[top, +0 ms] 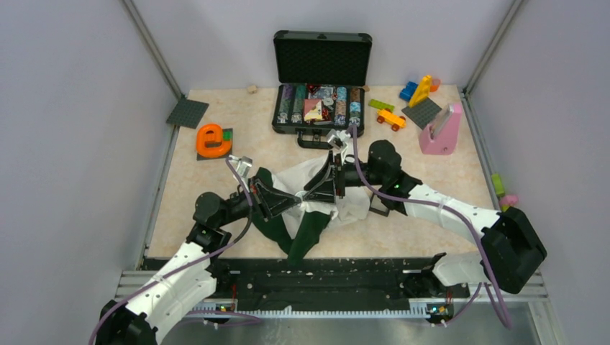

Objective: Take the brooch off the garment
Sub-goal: Remove the brooch from the clothes.

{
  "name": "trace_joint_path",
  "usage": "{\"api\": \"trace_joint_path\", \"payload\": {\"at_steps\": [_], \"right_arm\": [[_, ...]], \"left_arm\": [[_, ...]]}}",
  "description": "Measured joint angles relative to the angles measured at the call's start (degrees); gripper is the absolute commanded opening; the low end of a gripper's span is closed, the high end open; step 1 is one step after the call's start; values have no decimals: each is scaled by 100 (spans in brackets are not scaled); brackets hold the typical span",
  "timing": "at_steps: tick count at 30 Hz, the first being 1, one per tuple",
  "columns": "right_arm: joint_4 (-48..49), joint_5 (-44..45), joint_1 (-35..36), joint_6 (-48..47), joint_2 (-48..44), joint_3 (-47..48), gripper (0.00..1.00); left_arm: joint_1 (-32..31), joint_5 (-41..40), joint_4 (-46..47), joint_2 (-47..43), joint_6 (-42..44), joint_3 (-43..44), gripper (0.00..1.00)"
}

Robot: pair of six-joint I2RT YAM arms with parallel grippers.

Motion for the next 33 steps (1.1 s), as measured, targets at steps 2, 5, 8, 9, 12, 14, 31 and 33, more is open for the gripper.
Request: {"api": "trace_joint_path", "payload": {"at_steps": [2, 5, 8, 9, 12, 14, 31, 33], "right_arm": [[-4, 42, 42, -7, 28, 0, 47], [-57, 92, 92, -46, 39, 0, 46], [-140, 122, 133, -109, 39, 4, 42], [-177, 127, 142, -133, 39, 4, 41], [-232, 136, 157, -186, 39, 7, 37], [-264, 144, 168, -210, 39, 11, 33], [-481, 9, 212, -247, 39, 72, 3], [-507, 11, 212, -256, 39, 83, 2]], "left_arm": [[0, 0, 7, -2, -4, 0, 0], [0, 0, 11, -2, -4, -2, 0], [0, 2, 15, -2, -4, -2, 0], [0, 2, 15, -2, -4, -2, 0], [0, 2, -4, -2, -2, -4, 0], [0, 0, -15, -2, 0, -7, 0], [13, -70, 33, -79, -11, -153, 24], [11, -68, 74, -81, -50, -153, 28]]}}
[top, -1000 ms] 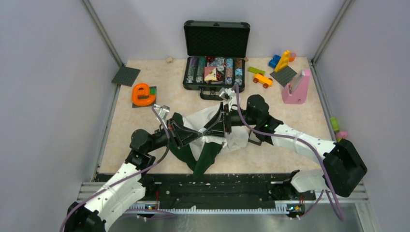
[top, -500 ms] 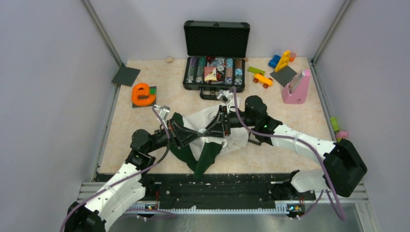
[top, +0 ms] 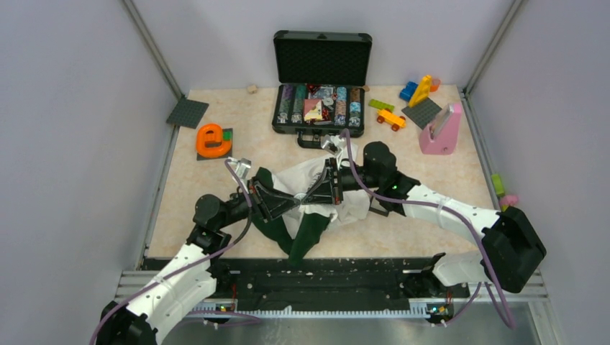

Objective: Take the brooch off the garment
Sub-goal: Remove the brooch from the clothes.

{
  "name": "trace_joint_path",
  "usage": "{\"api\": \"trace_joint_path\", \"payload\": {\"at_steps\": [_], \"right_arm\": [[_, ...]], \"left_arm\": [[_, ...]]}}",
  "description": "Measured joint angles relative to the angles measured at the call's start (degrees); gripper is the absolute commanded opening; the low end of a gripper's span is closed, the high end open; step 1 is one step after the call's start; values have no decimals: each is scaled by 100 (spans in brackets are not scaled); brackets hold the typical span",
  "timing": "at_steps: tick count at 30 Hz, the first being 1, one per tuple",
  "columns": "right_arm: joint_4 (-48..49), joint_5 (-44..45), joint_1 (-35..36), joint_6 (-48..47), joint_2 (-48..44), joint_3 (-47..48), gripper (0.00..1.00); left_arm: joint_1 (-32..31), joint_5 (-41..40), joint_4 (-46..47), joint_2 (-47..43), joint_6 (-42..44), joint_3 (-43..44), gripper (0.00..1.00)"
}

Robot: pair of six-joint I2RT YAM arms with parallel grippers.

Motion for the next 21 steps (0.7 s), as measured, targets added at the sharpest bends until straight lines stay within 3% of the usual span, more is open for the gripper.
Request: {"api": "trace_joint_path", "payload": {"at_steps": [5, 10, 21], "right_arm": [[-79, 2, 0, -31, 0, 0, 0], [-57, -101, -44, 39, 0, 0, 0], [59, -352, -111, 297, 0, 0, 0]], "left_arm": [[0, 2, 59, -11, -76, -7, 26], [2, -2, 52, -94, -72, -37, 15], [7, 173, 282, -17, -103, -39, 22]]}}
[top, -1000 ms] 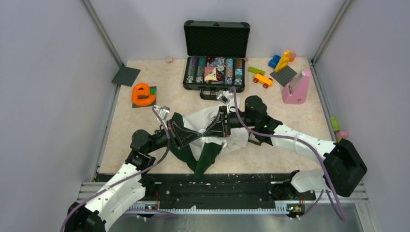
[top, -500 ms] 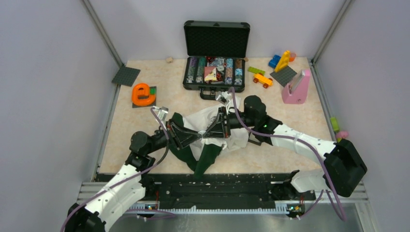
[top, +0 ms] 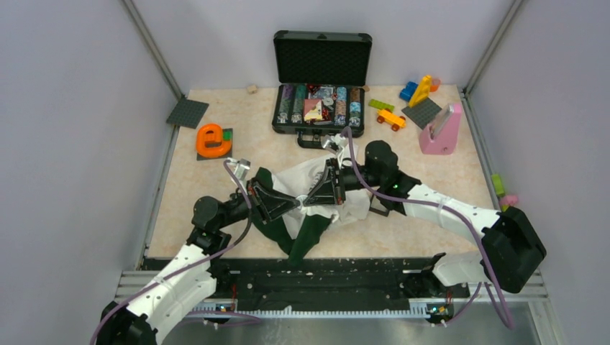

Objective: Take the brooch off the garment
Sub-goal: Remove the brooch from the clothes.

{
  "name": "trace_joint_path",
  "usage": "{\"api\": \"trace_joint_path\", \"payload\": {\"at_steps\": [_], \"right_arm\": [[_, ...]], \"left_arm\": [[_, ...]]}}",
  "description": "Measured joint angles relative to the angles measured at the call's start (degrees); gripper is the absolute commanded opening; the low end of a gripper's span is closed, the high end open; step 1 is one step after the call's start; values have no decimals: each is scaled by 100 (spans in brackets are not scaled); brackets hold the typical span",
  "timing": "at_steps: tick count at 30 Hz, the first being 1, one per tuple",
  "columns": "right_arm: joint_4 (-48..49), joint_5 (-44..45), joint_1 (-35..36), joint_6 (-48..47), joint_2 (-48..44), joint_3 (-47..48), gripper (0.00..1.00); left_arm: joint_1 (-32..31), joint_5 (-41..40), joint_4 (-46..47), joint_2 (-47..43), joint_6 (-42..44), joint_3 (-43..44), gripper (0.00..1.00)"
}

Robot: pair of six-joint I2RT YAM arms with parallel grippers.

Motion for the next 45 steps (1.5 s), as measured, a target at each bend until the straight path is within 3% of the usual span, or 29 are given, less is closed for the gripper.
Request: {"api": "trace_joint_path", "payload": {"at_steps": [9, 18, 26, 35, 41, 45], "right_arm": [[236, -107, -127, 232, 0, -2, 0], [470, -94, -210, 385, 0, -2, 0], [579, -118, -210, 433, 0, -2, 0], [608, -181, -210, 459, 11, -2, 0], [446, -131, -208, 352, 13, -2, 20], [247, -22, -197, 238, 15, -2, 17]], "left_arm": [[-2, 94, 162, 48, -59, 0, 35], [-7, 164, 201, 280, -72, -4, 22], [-7, 98, 190, 48, 61, -13, 32], [-4, -42, 170, 63, 118, -42, 0], [-7, -48, 144, 68, 157, -63, 0], [-7, -81, 85, 15, 197, -66, 0]]}}
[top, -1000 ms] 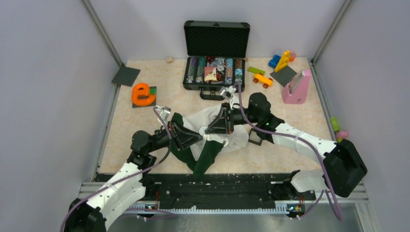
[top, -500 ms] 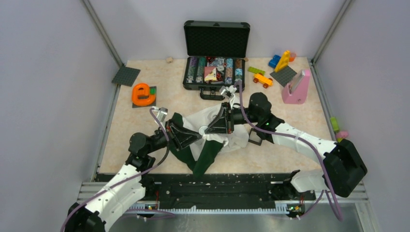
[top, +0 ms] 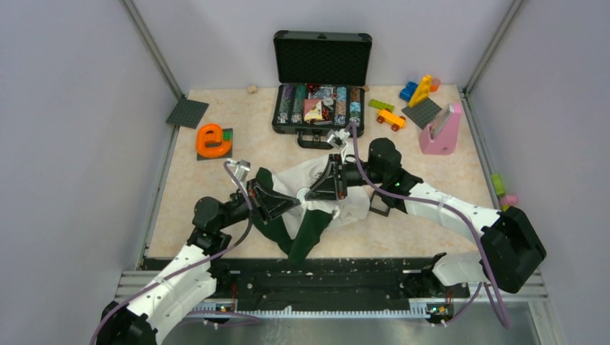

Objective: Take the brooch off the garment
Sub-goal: Remove the brooch from the clothes.

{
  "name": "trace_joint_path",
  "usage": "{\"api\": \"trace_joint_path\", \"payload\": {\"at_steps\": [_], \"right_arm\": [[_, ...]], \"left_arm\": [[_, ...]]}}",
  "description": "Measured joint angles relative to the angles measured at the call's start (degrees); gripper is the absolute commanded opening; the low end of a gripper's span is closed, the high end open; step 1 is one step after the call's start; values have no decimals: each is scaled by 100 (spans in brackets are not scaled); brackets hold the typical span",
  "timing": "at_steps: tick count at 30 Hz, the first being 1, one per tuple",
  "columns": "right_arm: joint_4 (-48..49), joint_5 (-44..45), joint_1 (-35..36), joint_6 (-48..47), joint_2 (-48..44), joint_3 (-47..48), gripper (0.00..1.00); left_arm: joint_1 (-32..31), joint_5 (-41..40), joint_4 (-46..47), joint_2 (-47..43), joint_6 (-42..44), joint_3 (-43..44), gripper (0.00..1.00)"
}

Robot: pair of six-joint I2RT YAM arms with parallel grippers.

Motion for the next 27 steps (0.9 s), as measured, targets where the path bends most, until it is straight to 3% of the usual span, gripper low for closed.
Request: {"api": "trace_joint_path", "payload": {"at_steps": [5, 10, 14, 17, 19, 22, 27], "right_arm": [[-31, 26, 9, -46, 0, 0, 0], [-42, 9, 11, -55, 0, 0, 0], [-35, 7, 39, -55, 15, 2, 0], [-39, 13, 52, -70, 59, 9, 0], [-39, 9, 63, -70, 109, 15, 0], [-63, -13, 101, -68, 164, 26, 0], [-186, -9, 118, -81, 170, 90, 0]], "left_arm": [[0, -83, -98, -37, 31, -9, 0], [4, -138, -155, -57, 52, -22, 0], [7, -136, -153, -59, 61, -24, 18], [7, -127, -133, -55, 37, -31, 23], [7, -114, -90, -4, 7, -33, 18], [7, -114, -55, 76, -17, -33, 0], [11, -116, -9, 79, -42, -61, 0]]}}
